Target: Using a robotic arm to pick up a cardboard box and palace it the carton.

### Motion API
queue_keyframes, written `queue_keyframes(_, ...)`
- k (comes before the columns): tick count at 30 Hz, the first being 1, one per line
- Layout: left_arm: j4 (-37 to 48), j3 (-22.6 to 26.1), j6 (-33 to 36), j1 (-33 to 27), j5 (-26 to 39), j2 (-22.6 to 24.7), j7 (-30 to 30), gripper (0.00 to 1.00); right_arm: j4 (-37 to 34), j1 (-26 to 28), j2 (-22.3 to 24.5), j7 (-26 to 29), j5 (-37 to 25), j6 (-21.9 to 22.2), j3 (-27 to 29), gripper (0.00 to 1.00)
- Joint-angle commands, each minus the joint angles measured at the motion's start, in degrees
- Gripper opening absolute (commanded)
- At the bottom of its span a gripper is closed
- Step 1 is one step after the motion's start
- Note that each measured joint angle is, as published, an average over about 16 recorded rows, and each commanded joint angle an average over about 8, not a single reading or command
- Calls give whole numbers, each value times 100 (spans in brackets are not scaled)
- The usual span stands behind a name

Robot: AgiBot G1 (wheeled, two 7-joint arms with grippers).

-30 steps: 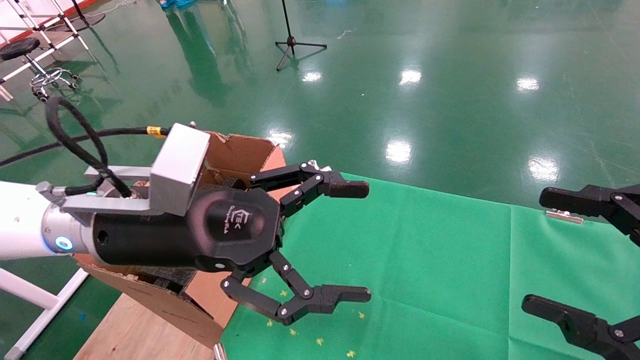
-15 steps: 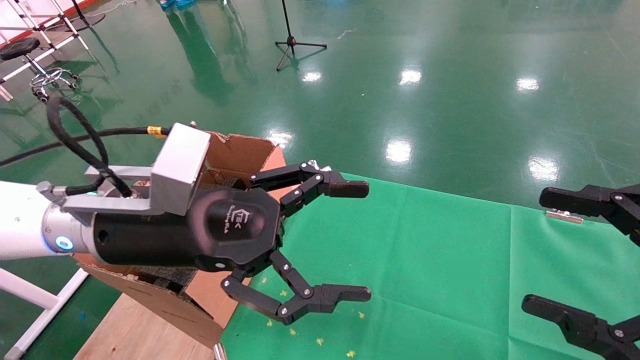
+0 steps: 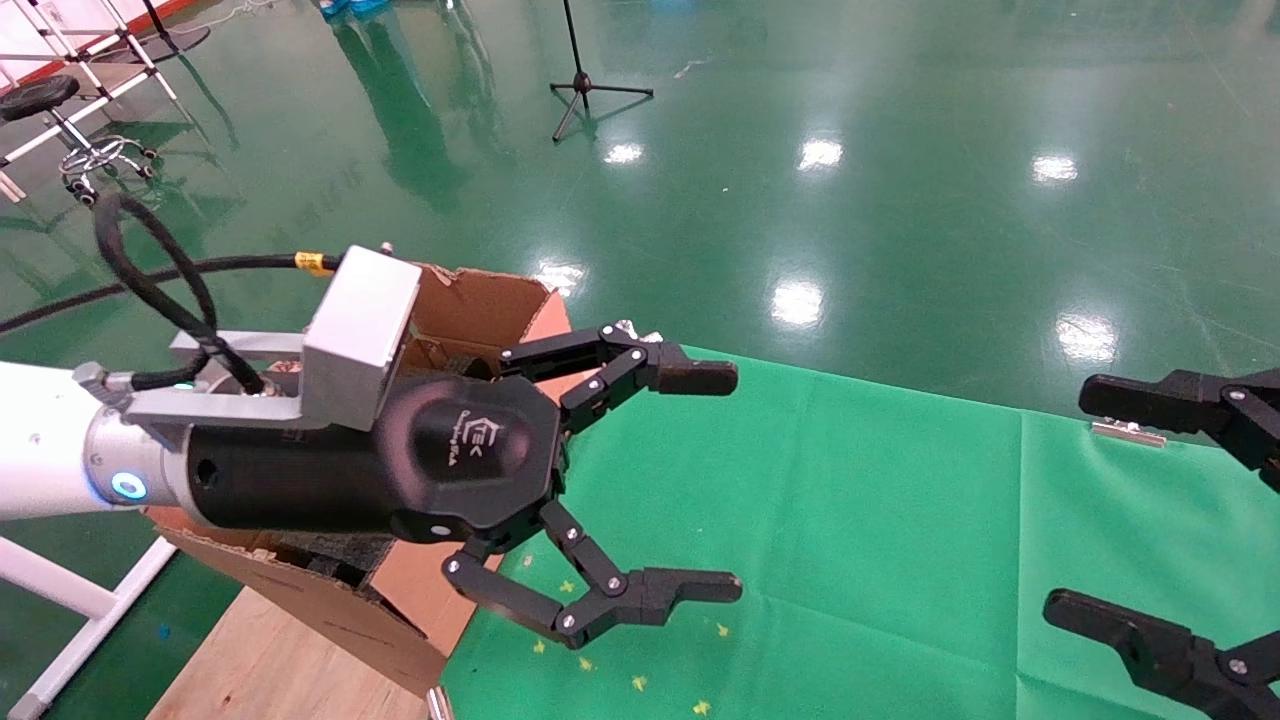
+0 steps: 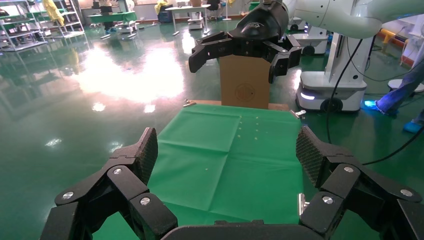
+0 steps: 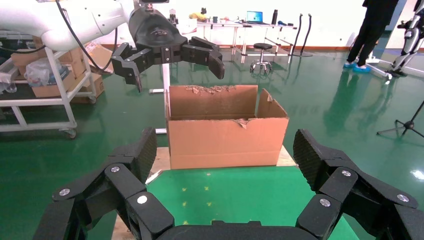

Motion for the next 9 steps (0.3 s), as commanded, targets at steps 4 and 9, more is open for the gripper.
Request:
queue_keyframes(4,0,0,0,0,1,0,0,100,0,0,0,0,0,0,0,100)
queue_keyframes(9,0,0,0,-1,1,0,0,100,0,0,0,0,0,0,0,100)
